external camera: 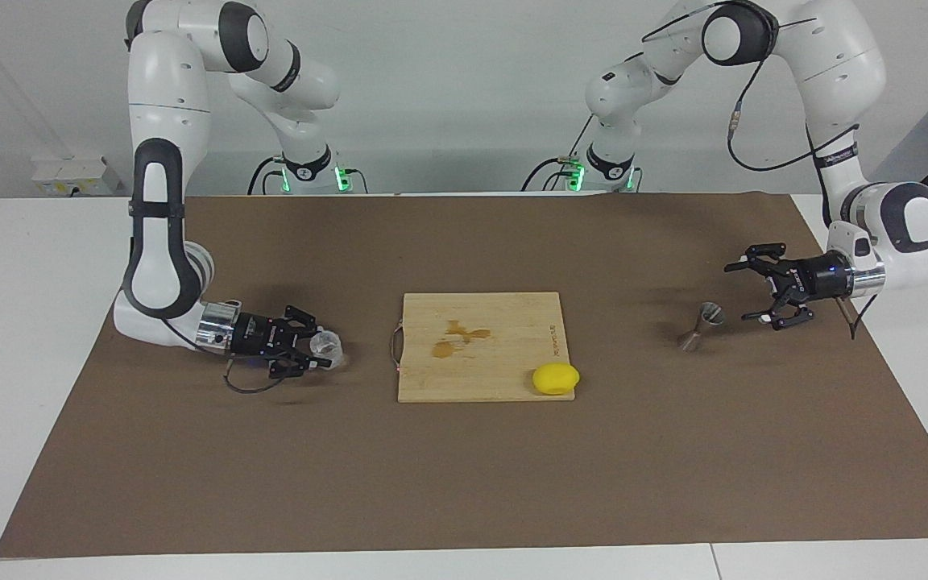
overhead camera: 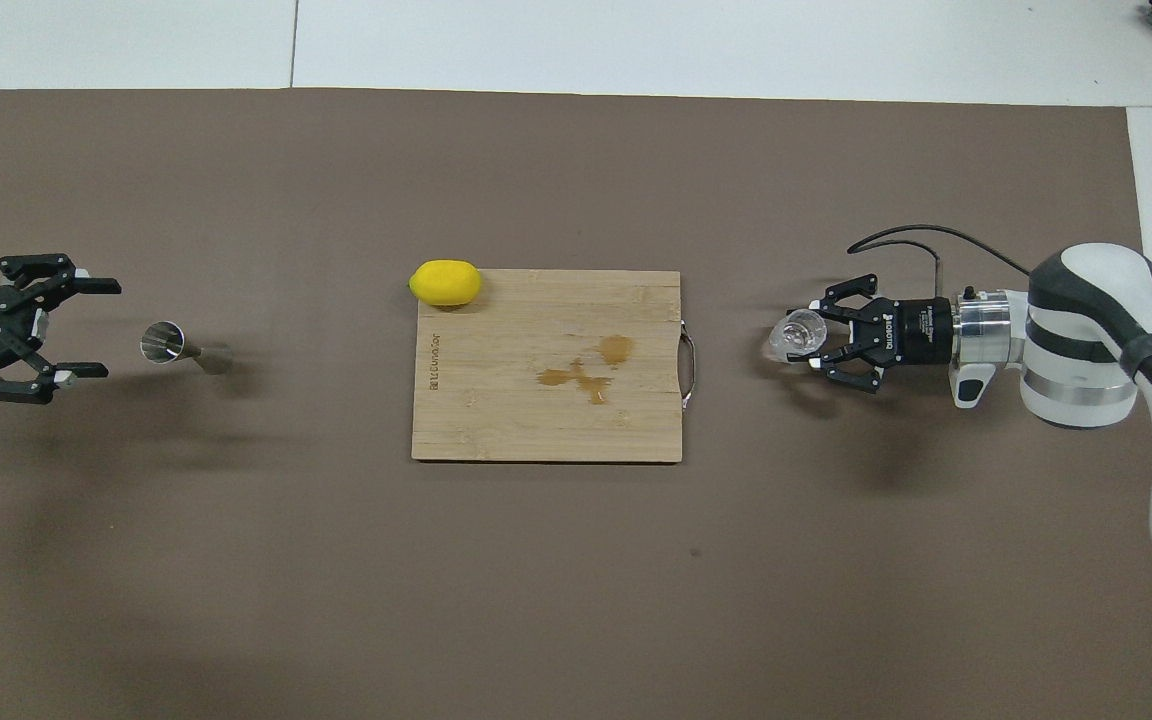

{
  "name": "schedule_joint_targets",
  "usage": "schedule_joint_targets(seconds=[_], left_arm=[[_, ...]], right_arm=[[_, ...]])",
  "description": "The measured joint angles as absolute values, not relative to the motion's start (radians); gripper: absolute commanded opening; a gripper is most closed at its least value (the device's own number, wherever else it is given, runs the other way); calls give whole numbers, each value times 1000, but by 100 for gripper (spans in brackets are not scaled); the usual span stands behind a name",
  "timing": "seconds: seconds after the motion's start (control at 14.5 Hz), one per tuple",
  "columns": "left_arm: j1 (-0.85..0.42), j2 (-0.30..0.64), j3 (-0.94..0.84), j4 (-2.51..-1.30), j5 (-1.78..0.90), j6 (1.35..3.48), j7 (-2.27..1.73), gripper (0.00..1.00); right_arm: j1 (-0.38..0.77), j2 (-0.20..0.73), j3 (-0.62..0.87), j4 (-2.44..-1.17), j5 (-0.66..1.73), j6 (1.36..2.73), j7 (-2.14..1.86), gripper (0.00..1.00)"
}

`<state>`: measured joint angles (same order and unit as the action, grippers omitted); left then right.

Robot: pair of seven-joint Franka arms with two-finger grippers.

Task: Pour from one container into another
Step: 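Raise the right gripper's clear cup while the left gripper grasps the dark cup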

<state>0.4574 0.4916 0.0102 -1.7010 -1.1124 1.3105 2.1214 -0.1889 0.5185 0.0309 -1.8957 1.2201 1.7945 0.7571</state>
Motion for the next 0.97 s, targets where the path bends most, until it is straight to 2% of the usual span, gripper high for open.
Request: schedule_joint_targets(seconds=[0.42,0.76,0.97], left_arm=[[498,565,9,-1722,-1141,1277,2306,100],[500,566,0,-1820,-1199,1313,2404,100],[500,565,-1,-1833,-1205,1343,2425,100]], right_arm=[[-189,499,31,-1859,1220,1771,746,0],[-188,452,33,-1855,1220,1771,854,0],[-173,421,37,-1855,1218,1771,913,0]])
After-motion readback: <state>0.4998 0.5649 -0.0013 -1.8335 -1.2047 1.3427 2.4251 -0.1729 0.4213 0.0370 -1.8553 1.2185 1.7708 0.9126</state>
